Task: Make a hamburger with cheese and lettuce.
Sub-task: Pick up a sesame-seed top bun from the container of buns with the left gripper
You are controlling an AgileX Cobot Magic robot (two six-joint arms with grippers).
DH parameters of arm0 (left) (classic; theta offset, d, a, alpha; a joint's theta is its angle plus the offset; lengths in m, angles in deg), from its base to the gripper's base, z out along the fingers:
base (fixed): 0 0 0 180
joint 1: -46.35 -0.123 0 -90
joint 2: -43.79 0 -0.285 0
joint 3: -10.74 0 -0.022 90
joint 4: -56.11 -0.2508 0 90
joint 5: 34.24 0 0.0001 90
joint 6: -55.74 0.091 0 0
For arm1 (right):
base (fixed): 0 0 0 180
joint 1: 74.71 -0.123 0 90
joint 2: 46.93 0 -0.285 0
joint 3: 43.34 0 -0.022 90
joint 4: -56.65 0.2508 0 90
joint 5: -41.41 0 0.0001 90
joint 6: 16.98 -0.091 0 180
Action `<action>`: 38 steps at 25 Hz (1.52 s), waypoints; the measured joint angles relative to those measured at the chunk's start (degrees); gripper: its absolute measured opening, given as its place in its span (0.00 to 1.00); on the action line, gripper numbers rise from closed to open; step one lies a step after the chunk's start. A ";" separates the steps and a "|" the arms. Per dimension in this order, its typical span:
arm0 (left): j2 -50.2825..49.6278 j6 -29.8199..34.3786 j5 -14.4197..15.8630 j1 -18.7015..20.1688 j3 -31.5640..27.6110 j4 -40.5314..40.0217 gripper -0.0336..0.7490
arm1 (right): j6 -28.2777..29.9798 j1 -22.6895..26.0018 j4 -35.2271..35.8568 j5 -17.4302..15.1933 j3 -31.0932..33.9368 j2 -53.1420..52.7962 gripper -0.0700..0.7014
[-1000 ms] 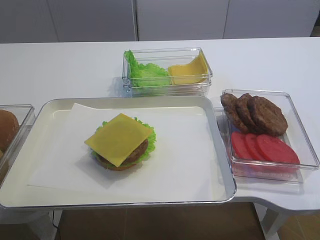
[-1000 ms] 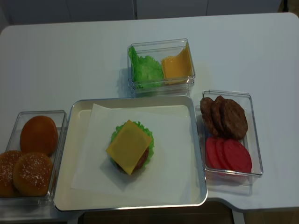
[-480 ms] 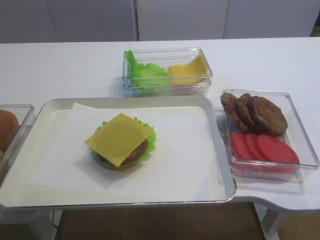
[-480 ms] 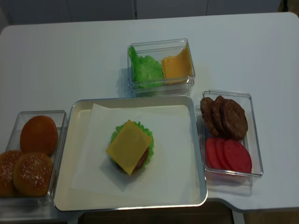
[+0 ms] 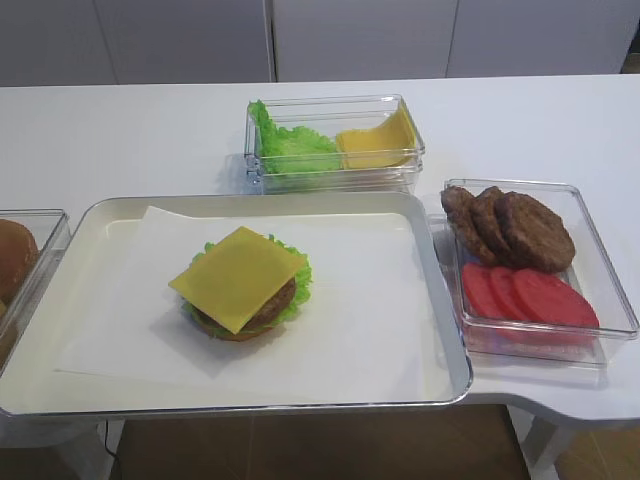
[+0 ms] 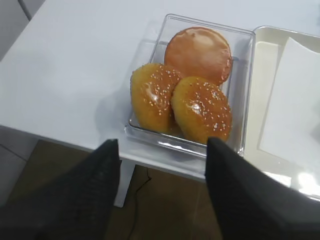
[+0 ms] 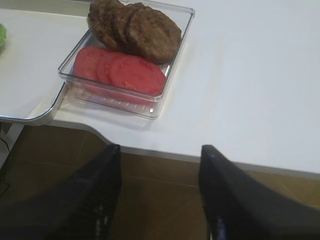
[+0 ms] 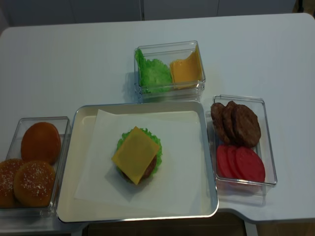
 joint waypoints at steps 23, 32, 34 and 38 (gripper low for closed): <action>-38.66 3.03 -7.50 -7.87 15.96 5.41 0.56 | 0.00 0.00 0.00 0.00 0.00 0.00 0.58; -46.27 19.50 -6.97 -22.60 16.05 25.48 0.56 | 0.23 0.00 0.10 0.00 0.00 0.00 0.58; -47.85 20.99 -6.27 -23.35 16.19 25.27 0.56 | 0.23 0.00 0.10 0.00 0.00 0.00 0.58; -48.98 22.70 -6.00 -23.49 16.31 22.67 0.56 | 0.23 0.00 0.10 0.00 0.00 0.00 0.58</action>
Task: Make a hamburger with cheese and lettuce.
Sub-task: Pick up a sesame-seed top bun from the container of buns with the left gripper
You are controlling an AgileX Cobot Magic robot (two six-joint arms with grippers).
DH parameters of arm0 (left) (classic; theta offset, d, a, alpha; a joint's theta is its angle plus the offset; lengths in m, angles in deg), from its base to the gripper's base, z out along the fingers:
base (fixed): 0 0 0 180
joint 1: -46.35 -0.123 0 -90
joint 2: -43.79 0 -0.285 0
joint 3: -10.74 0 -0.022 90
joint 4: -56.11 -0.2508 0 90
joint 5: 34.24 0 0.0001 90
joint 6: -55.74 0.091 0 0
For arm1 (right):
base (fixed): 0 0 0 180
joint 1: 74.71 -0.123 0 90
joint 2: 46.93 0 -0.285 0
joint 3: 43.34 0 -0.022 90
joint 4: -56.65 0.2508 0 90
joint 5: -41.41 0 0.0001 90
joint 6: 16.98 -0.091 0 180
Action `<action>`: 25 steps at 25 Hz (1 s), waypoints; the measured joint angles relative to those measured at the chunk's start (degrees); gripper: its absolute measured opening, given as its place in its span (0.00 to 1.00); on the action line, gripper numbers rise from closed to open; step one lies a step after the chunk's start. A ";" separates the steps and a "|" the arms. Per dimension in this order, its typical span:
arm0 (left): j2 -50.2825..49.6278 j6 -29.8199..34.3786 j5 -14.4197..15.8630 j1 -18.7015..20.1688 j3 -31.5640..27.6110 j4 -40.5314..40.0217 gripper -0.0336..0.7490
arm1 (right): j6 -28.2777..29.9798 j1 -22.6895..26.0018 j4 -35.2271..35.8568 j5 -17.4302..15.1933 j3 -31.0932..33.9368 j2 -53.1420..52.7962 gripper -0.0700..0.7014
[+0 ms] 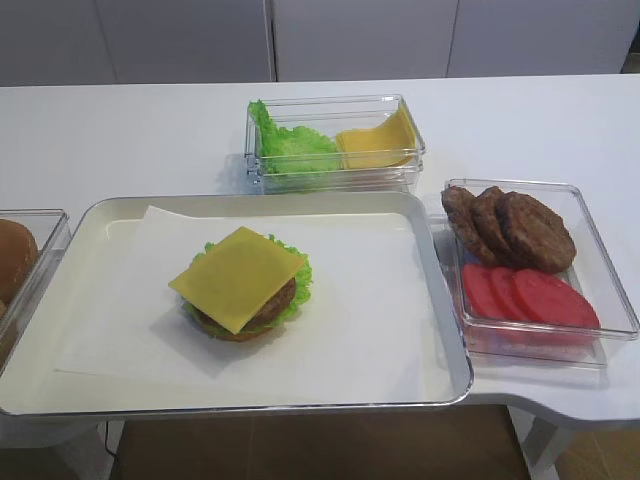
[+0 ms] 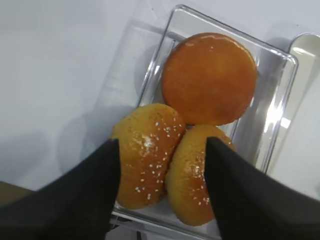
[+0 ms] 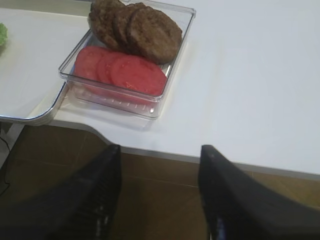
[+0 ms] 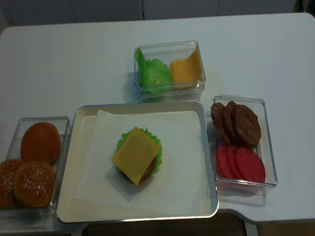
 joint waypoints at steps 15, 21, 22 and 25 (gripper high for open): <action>-1.80 12.34 5.44 0.00 0.00 -3.66 0.53 | 0.00 0.00 0.00 0.00 0.00 0.00 0.58; -7.07 19.35 6.26 0.00 0.00 -4.94 0.53 | 0.08 0.00 0.00 0.00 0.00 0.00 0.57; -8.18 19.69 6.48 0.00 0.03 -4.54 0.53 | 0.22 0.00 0.00 0.00 0.00 0.00 0.57; -12.08 19.96 6.83 0.00 0.03 -3.17 0.54 | 0.21 0.00 0.00 0.00 0.00 0.00 0.56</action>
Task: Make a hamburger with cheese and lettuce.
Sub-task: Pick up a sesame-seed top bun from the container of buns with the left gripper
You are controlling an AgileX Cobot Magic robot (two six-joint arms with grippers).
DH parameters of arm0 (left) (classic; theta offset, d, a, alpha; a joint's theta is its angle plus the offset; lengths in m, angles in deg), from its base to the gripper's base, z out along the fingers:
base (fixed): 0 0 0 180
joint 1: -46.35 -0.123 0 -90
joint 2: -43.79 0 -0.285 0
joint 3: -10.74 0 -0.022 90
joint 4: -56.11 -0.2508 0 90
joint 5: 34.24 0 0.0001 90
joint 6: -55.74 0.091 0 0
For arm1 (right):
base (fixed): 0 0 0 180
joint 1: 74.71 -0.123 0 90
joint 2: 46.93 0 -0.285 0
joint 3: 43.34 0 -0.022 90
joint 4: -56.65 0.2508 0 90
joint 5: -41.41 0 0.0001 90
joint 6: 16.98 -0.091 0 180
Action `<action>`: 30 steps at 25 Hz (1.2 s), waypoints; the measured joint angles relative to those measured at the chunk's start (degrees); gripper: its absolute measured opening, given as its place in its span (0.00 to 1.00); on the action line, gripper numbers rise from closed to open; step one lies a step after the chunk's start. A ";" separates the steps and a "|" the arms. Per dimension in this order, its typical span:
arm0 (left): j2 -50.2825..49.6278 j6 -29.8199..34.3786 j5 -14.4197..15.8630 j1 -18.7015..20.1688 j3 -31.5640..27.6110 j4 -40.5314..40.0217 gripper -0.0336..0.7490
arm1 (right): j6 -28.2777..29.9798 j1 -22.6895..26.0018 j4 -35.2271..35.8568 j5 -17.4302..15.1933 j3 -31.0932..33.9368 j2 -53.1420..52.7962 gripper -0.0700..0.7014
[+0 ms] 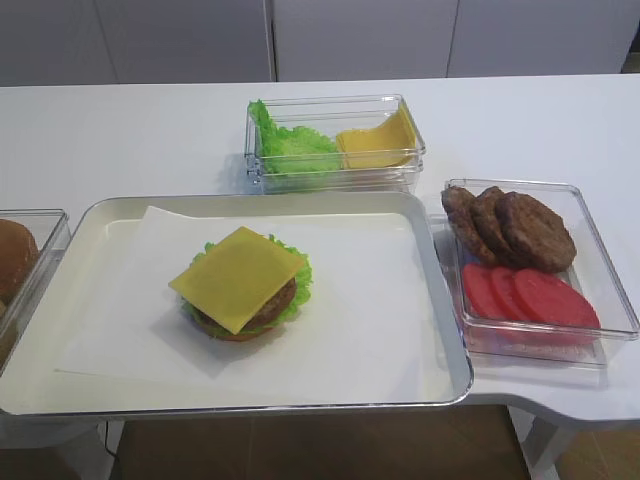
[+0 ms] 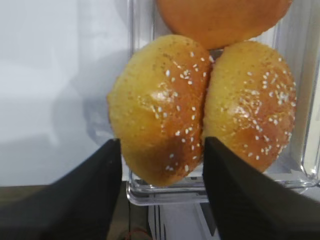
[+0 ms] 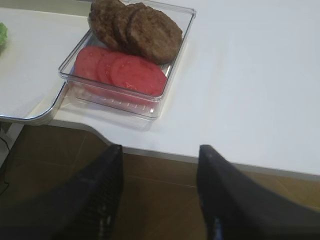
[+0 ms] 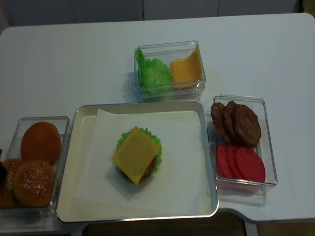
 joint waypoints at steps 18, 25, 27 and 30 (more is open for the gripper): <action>-2.44 2.96 -3.72 -0.86 0.10 1.22 0.65 | -0.18 0.00 0.00 0.00 0.00 0.00 0.47; -3.80 6.44 -2.78 -5.10 0.10 5.64 0.66 | -0.18 0.00 0.00 0.00 0.00 0.00 0.47; -4.02 7.95 -2.61 -5.66 0.10 5.88 0.66 | -0.18 0.00 0.00 0.00 0.00 0.00 0.47; -4.02 9.63 -2.41 -5.64 0.10 6.80 0.66 | -0.18 0.00 0.00 0.00 0.00 0.00 0.47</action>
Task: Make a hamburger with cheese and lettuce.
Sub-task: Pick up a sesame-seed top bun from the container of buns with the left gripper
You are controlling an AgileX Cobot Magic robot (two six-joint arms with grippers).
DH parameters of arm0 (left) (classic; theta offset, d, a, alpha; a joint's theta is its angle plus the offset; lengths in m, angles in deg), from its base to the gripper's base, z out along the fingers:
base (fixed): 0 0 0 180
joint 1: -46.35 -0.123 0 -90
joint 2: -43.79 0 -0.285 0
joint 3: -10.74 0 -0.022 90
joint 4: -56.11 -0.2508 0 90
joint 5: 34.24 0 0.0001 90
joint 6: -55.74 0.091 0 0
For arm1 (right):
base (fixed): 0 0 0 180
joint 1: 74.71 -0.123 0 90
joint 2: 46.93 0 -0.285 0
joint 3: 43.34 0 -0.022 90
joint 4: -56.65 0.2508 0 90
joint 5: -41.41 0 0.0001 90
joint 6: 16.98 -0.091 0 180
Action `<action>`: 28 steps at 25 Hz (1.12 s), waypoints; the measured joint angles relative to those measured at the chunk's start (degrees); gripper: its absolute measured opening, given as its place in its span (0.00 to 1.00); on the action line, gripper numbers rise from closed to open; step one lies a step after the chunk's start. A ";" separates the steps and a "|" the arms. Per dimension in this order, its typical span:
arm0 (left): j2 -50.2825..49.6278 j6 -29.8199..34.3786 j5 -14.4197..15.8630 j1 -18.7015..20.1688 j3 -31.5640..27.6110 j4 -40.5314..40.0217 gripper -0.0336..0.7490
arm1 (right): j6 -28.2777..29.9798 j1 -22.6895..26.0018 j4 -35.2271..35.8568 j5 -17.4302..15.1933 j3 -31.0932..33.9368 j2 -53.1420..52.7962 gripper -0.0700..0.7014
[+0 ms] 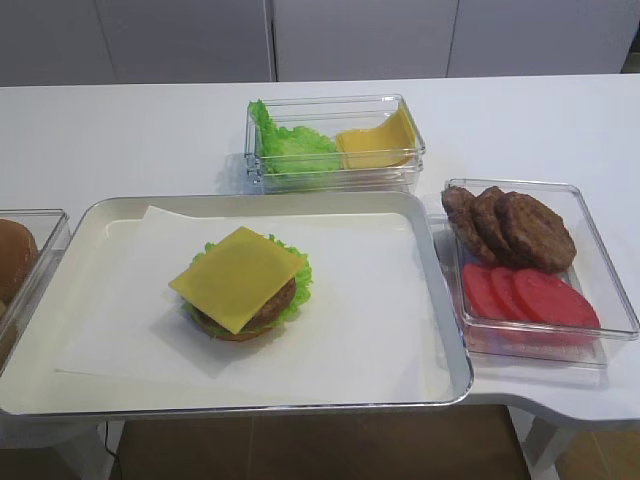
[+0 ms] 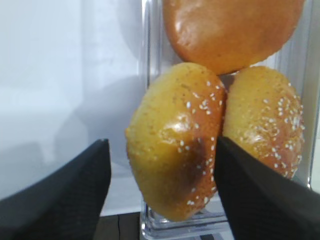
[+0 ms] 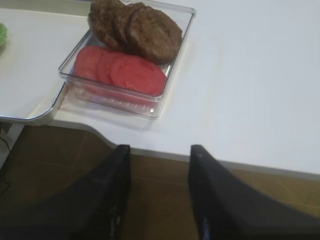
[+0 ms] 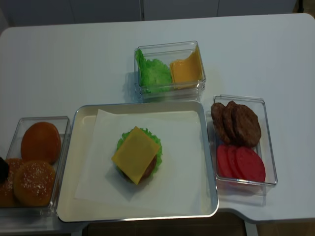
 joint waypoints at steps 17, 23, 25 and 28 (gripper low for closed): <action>-2.18 2.34 1.30 -0.04 0.00 1.67 0.56 | 0.00 0.00 0.00 0.00 0.00 0.00 0.47; -2.18 3.60 1.45 -0.04 0.02 1.20 0.46 | -0.03 0.00 0.00 0.00 0.00 0.00 0.47; -2.18 4.16 1.70 -0.04 0.24 1.20 0.43 | -0.03 0.00 0.00 0.00 0.00 0.00 0.47; -2.18 4.95 1.96 -0.04 0.35 1.20 0.41 | -0.03 0.00 0.00 0.00 0.00 0.00 0.47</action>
